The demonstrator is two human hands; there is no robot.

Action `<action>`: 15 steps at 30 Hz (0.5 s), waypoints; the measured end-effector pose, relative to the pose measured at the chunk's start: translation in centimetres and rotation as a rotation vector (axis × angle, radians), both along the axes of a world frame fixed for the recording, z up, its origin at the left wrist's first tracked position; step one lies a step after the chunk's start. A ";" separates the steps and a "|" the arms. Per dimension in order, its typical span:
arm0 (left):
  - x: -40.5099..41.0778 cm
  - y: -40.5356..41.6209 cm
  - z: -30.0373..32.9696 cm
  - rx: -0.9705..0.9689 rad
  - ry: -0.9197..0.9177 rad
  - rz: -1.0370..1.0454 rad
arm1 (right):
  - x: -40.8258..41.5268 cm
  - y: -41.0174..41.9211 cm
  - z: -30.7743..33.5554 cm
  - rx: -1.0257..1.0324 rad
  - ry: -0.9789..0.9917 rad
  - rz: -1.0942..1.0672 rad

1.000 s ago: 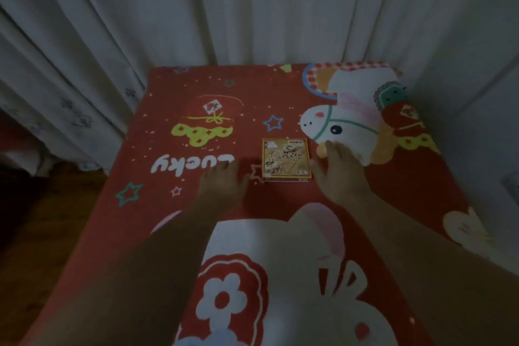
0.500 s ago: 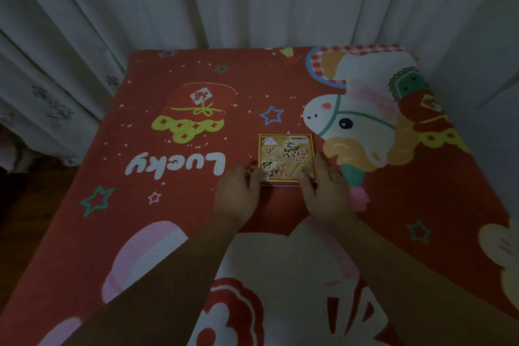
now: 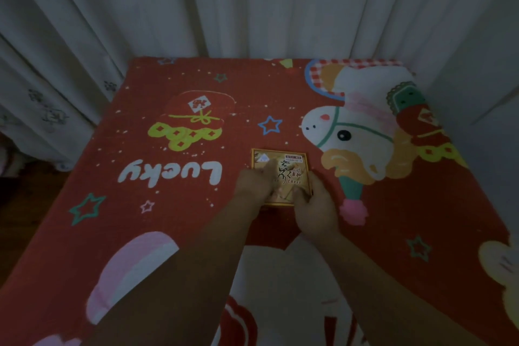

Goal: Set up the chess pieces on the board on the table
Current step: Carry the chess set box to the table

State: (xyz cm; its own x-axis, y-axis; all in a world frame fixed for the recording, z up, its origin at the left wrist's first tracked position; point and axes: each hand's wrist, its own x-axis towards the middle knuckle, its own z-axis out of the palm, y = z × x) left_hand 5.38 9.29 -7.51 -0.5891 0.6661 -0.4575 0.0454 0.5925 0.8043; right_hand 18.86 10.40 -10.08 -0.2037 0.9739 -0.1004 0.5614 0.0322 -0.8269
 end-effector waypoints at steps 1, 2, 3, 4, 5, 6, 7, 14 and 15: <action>0.2 -0.6 -0.5 0.030 -0.019 0.046 | 0.1 -0.5 0.1 -0.001 0.031 -0.003; 0.3 -1.4 -0.9 0.074 -0.031 0.095 | 0.2 -0.9 0.2 -0.002 0.045 -0.010; 0.4 -2.2 -1.0 0.112 -0.055 0.120 | 0.3 -1.4 0.3 0.003 0.061 -0.017; 0.6 -2.9 -1.1 0.158 -0.077 0.136 | 0.3 -1.8 0.4 0.004 0.076 -0.037; 0.8 -3.4 -1.1 0.178 -0.097 0.136 | 0.3 -2.3 0.7 0.000 0.105 -0.065; 0.9 -3.9 -1.2 0.195 -0.112 0.141 | 0.1 -2.5 0.8 0.000 0.139 -0.100; 1.0 -4.5 -1.0 0.199 -0.119 0.141 | 0.0 -2.7 0.8 0.001 0.170 -0.129; 1.5 -9.2 0.2 0.276 -0.197 0.076 | -0.5 -2.4 1.8 -0.224 0.172 -0.198; 1.6 -9.9 0.5 0.275 -0.191 0.068 | -0.5 -2.6 2.1 -0.222 0.159 -0.181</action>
State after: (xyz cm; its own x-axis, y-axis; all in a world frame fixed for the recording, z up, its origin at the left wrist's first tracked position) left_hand 6.98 -0.56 -6.98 -0.5573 0.7423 -0.3720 -0.1532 0.3484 0.9247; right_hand 18.39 7.84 -8.00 -0.0597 0.9536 -0.2952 0.4045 -0.2472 -0.8805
